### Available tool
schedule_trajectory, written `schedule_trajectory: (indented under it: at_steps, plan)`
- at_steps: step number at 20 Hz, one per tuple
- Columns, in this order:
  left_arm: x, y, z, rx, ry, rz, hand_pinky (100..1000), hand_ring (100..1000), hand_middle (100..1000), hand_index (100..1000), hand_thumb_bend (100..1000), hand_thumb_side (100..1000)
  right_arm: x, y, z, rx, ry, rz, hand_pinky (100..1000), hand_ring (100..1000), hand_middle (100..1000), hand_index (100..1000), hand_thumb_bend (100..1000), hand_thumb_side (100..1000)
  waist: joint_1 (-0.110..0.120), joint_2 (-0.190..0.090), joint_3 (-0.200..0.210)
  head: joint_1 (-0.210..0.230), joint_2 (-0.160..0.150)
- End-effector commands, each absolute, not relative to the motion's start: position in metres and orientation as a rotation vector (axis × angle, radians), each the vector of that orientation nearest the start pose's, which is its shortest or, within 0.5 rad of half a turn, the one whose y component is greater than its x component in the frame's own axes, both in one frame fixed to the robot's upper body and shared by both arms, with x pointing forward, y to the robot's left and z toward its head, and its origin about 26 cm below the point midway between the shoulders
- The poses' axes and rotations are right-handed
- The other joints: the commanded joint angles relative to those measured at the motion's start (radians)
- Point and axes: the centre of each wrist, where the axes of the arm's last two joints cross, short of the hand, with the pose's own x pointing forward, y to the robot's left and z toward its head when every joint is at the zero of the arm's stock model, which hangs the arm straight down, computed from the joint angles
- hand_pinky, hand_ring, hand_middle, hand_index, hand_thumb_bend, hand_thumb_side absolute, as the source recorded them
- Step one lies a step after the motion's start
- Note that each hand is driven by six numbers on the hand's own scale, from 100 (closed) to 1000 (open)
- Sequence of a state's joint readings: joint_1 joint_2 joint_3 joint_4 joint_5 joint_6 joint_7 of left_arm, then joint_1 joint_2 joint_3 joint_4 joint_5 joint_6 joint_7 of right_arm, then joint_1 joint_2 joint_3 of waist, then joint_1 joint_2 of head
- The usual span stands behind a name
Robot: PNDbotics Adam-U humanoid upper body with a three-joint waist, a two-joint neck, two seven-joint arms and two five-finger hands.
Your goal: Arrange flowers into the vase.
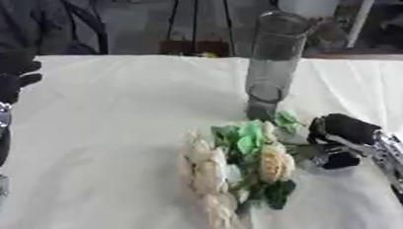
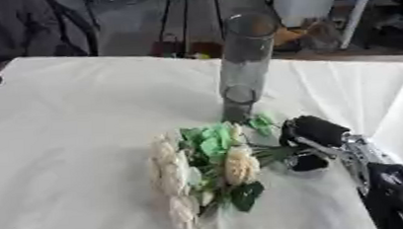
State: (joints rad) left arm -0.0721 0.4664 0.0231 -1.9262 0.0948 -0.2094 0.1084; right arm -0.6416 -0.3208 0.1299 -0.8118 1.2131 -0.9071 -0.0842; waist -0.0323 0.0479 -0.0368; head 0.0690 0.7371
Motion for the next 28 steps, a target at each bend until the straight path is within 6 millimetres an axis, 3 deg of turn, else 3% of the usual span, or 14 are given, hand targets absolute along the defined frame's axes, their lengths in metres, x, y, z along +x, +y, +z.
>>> schedule_trajectory:
  at_steps: [1, 6, 13, 15, 16, 28]
  plan:
    - [0.279, 0.318, 0.148, 0.278, -2.226, -0.32, 805, 797, 761, 748, 474, 760, 0.429, -0.302, 0.029, 0.724, 2.524, -2.503, 100, 128, 100, 251, 100, 627, 0.003, -0.009, -0.002, 0.0, -0.002]
    - [0.279, 0.318, 0.148, 0.277, -2.226, -0.319, 805, 797, 762, 748, 473, 760, 0.426, -0.305, 0.021, 0.787, 2.649, -2.429, 100, 108, 100, 227, 100, 635, 0.004, -0.009, -0.001, -0.002, -0.002]
    - [0.28, 0.318, 0.148, 0.276, -2.226, -0.314, 805, 796, 761, 748, 474, 760, 0.422, -0.311, 0.012, 0.846, 2.87, -2.328, 100, 100, 100, 181, 100, 777, 0.004, -0.008, -0.001, -0.004, -0.002]
    - [0.28, 0.318, 0.148, 0.276, -2.226, -0.314, 805, 796, 761, 748, 474, 760, 0.422, -0.312, 0.012, 0.843, 2.907, -2.313, 100, 100, 100, 181, 100, 777, 0.004, -0.008, -0.001, -0.004, -0.002]
    - [0.28, 0.318, 0.148, 0.276, -2.227, -0.313, 805, 796, 761, 748, 473, 761, 0.422, -0.312, 0.012, 0.852, 2.944, -2.291, 100, 100, 100, 161, 100, 832, 0.005, -0.007, -0.001, -0.004, -0.002]
    - [0.28, 0.318, 0.148, 0.275, -2.229, -0.309, 805, 796, 761, 748, 473, 760, 0.426, -0.316, 0.028, 0.864, 3.095, -2.183, 100, 100, 100, 128, 100, 852, 0.007, -0.006, -0.002, -0.005, -0.004]
